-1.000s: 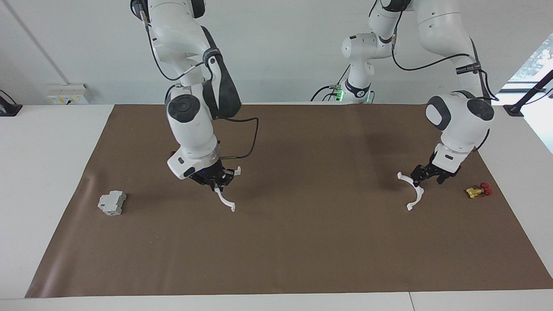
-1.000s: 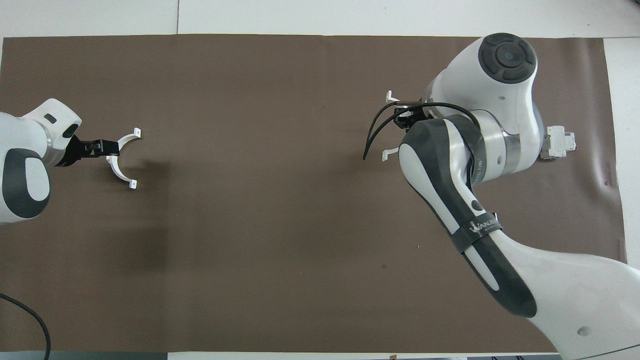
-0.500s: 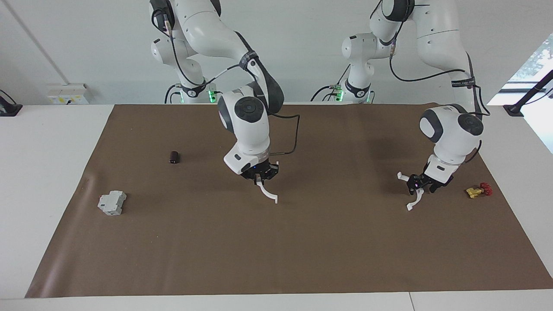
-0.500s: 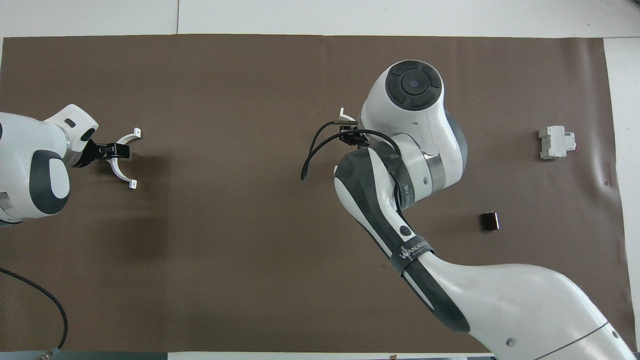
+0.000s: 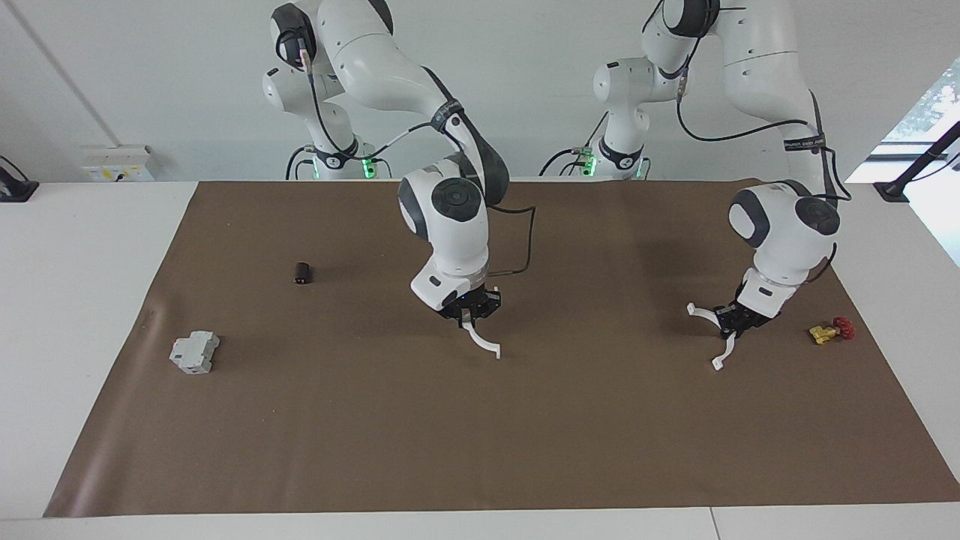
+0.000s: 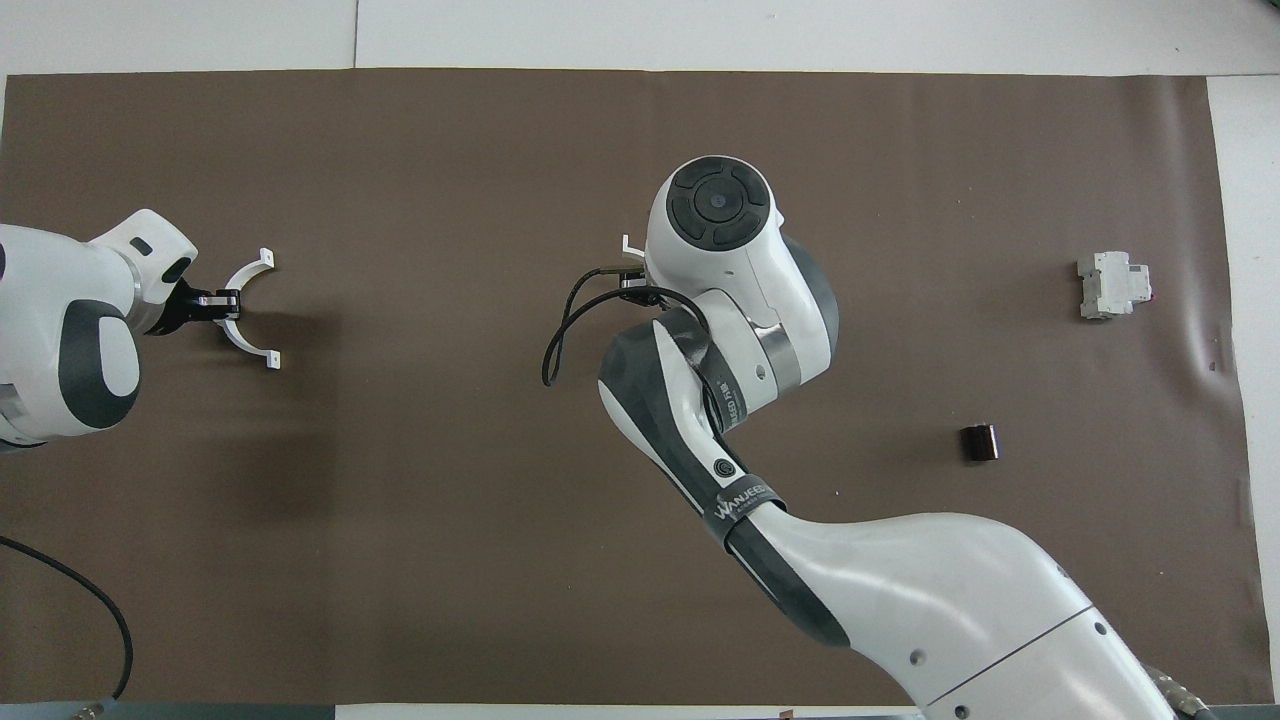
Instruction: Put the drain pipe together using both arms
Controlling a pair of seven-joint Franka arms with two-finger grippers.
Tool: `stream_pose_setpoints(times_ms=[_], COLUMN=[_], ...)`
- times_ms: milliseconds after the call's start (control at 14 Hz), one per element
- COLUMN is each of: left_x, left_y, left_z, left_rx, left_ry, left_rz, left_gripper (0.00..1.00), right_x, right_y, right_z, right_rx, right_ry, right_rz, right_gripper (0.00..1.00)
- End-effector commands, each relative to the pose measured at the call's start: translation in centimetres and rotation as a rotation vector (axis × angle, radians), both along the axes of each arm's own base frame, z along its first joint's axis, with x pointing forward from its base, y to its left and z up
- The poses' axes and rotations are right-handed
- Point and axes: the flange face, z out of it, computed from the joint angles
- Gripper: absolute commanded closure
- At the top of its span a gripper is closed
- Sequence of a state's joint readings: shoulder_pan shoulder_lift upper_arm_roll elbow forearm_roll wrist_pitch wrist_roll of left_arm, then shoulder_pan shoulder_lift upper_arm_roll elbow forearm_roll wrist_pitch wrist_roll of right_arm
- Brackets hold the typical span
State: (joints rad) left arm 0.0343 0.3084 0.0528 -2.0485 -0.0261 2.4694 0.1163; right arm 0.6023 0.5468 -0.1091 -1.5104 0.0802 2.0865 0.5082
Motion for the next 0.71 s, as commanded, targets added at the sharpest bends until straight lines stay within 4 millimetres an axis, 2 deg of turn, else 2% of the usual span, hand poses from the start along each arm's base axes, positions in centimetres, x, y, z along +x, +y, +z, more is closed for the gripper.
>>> stream_pose_setpoints(times_ms=[0,286,643], left_x=[-0.3,0.1,0.4], left_y=[0.4,-0.3,-0.9], left_z=[0.6,1.9,5.2], left_rx=[-0.001,0.0,-0.002], left_ry=[0.004,-0.021,-0.044], left_rz=[-0.008,-0.014,-0.02], left_gripper=[1.0,1.0,1.0], right_x=[-1.4,-2.0,-2.7], right_y=[-0.6,-1.5,-1.9], right_z=[-2.1,-3.2,-4.3], right_rx=[-0.002,-0.016,-0.003], right_ry=[0.008,0.029,0.001], right_rz=[0.0,0.075,0.075], right_gripper=[0.99,0.99,0.99])
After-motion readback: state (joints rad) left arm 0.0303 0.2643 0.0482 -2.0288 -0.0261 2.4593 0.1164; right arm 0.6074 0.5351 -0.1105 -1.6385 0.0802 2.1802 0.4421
